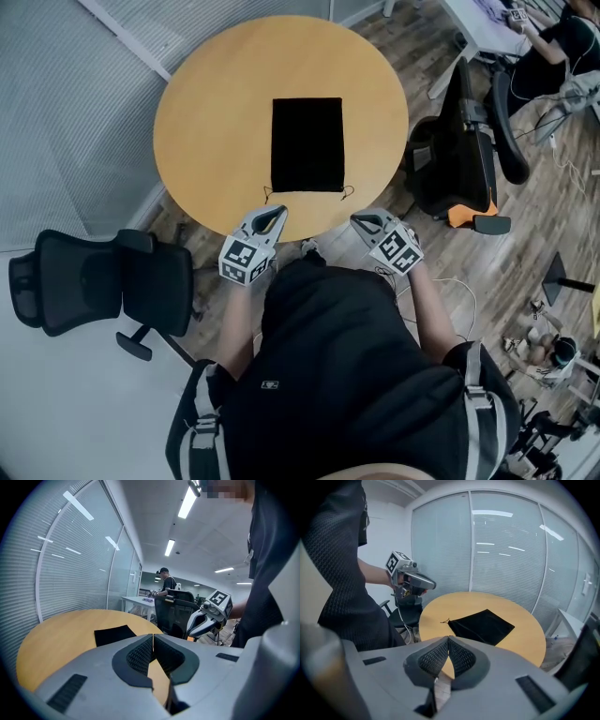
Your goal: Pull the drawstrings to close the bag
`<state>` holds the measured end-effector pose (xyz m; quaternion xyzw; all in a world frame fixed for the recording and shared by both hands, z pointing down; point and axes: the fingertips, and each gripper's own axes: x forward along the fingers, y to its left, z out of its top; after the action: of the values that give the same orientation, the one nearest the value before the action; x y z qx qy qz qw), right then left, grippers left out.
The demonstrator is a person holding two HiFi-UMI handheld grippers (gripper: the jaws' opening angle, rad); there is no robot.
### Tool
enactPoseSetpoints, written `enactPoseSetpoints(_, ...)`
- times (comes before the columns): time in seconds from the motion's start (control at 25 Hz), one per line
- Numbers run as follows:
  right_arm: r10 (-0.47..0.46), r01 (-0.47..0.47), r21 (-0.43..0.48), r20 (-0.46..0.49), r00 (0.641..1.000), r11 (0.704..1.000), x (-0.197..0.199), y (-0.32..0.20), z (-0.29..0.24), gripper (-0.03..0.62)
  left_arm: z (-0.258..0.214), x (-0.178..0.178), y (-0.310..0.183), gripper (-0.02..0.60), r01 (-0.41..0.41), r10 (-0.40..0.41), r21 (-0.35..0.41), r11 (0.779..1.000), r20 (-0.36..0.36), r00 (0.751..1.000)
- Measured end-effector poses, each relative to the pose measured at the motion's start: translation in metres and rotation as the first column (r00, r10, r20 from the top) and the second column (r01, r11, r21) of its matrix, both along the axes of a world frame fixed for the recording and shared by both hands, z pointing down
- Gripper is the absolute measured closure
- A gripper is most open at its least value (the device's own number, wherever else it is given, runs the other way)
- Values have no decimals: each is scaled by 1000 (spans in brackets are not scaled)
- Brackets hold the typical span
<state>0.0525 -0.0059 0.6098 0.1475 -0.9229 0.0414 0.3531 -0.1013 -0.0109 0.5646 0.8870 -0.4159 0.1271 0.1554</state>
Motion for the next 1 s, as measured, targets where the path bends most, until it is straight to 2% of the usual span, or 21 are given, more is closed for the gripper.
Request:
enactPoseSetpoints(0.4,70,-70,-15,12,997,997,-9,-17,6,536,10,-14,-17,565,-41,41,-4,999,27,999)
enactPoseSetpoints(0.52,111,-110,-23,23,994,994,-10,-25,7,536,17,-22,-21,565,-44,44,-15,999,30,999)
enactPoseSetpoints(0.6,154,-153,-15,37,987,988,-11,-33,6,536,26,-28,-20,565,-55,56,-29,998,58,997)
enactPoseSetpoints(0.72,261,-261,-15,120,958,965,-13,-51,-9,536,41,-35,-19,565,-84,89,-50,995,111,990)
enactPoseSetpoints(0.8,333,-331,-37,168,928,943,-10,-61,-15,536,51,-38,-18,565,-87,95,-72,994,113,989)
enactPoseSetpoints(0.88,377,-374,-50,166,911,926,-5,-64,-13,536,62,-42,-15,565,-76,86,-96,993,103,991)
enactPoseSetpoints(1.0,406,-403,-49,124,906,914,6,-64,-4,536,73,-47,-15,565,-58,71,-120,991,109,992)
